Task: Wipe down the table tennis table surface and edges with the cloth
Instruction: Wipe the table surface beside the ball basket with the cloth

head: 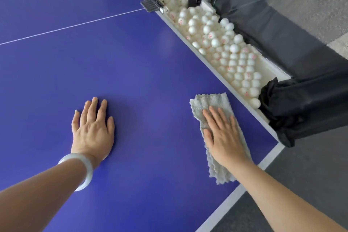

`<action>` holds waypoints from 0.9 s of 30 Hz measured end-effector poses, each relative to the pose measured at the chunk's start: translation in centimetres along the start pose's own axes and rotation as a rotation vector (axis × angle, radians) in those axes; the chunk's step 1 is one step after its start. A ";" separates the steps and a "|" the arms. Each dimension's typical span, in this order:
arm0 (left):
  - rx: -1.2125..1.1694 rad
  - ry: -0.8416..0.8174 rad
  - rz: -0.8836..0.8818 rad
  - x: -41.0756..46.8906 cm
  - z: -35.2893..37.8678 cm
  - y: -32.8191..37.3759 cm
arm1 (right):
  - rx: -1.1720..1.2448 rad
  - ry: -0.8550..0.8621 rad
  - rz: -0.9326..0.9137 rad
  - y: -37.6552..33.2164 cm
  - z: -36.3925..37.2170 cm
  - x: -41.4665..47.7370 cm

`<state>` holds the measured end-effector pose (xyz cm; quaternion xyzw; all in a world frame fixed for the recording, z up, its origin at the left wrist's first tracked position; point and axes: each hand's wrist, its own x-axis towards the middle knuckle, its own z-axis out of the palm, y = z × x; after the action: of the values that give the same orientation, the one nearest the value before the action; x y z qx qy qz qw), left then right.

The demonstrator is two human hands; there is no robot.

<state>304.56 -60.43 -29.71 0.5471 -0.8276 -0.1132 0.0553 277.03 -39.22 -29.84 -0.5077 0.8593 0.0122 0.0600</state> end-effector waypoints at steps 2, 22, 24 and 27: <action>0.000 0.000 0.006 0.0 0.1 0.1 | -0.010 0.024 0.017 1.0 0.1 0.0; 0.087 -0.034 0.587 -5.5 1.3 12.1 | 0.036 0.036 0.025 0.8 0.5 0.5; 0.115 -0.098 0.580 -6.9 2.6 14.1 | 0.054 0.049 0.018 0.7 0.4 0.6; 0.143 -0.113 0.526 -7.4 4.0 14.1 | 0.086 0.065 -0.014 0.7 0.4 0.7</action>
<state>294.04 -47.84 -29.80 0.3089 -0.9487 -0.0668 -0.0021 276.16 -39.43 -30.31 -0.5106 0.8571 -0.0419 0.0538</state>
